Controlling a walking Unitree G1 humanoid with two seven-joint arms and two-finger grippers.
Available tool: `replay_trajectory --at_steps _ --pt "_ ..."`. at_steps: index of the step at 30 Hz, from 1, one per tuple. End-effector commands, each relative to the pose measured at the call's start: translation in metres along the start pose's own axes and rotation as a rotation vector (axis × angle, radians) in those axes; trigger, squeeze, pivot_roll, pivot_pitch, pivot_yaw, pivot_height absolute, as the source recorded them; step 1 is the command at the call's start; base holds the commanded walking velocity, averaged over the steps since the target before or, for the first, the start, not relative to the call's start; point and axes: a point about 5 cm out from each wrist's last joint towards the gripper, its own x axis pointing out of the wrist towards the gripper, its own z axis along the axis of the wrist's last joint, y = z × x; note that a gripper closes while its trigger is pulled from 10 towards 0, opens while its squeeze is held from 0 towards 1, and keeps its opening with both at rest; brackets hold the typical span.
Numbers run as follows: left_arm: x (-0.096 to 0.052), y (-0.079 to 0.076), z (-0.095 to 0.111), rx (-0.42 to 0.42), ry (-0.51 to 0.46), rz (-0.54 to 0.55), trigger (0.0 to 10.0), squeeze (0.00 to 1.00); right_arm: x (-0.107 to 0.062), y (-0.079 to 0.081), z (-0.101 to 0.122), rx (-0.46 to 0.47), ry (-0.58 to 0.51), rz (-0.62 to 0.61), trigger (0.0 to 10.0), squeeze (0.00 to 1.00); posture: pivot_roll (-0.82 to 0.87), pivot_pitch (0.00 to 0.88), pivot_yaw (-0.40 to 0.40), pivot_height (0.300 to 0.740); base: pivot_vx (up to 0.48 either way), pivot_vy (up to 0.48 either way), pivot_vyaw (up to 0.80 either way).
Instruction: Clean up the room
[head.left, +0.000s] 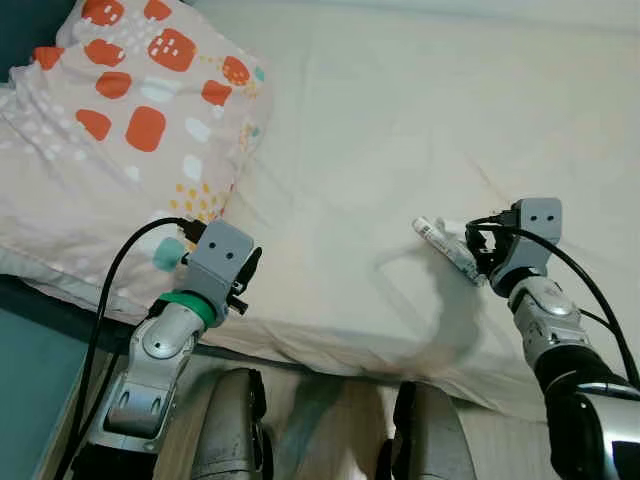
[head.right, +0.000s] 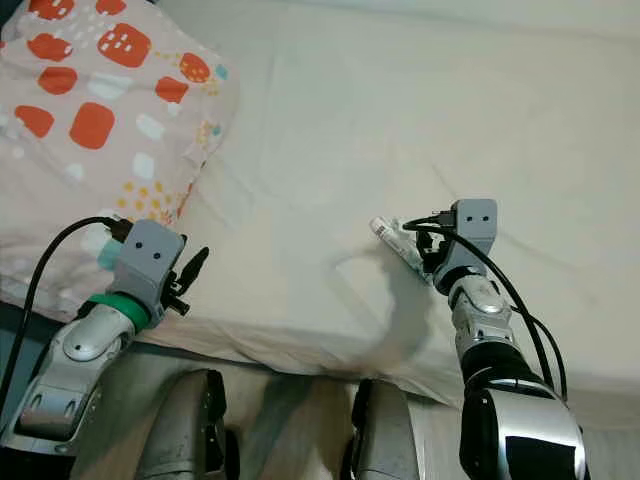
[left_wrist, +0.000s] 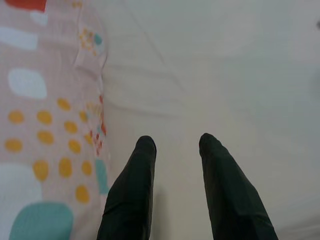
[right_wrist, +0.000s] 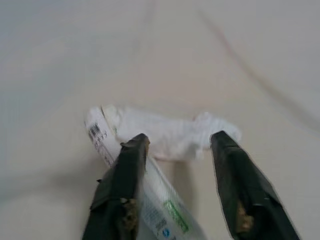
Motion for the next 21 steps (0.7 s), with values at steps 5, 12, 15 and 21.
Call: replay_trajectory --at_steps 5,12,15,21 --pt "-0.006 -0.004 -0.010 -0.005 0.047 -0.015 10.0 0.00 -0.020 0.000 -0.051 -0.018 0.214 -0.030 10.0 0.00 0.21 0.257 0.076 0.595 0.000 0.000 0.00" --pt "-0.004 -0.001 -0.008 0.001 0.046 -0.012 10.0 0.00 -0.026 -0.004 -0.060 -0.036 0.276 -0.032 10.0 0.00 0.23 0.260 0.080 0.595 0.000 0.000 0.00" --pt "-0.005 -0.001 -0.009 0.003 0.051 -0.008 10.0 0.00 -0.024 -0.005 -0.056 -0.048 0.258 -0.018 5.6 0.00 0.23 0.260 0.080 0.595 0.000 0.000 0.00" --pt "-0.005 -0.001 -0.009 0.002 0.051 -0.003 10.0 0.00 -0.017 -0.001 -0.043 -0.101 0.215 0.032 10.0 0.00 0.23 0.260 0.080 0.595 0.000 0.000 0.00"
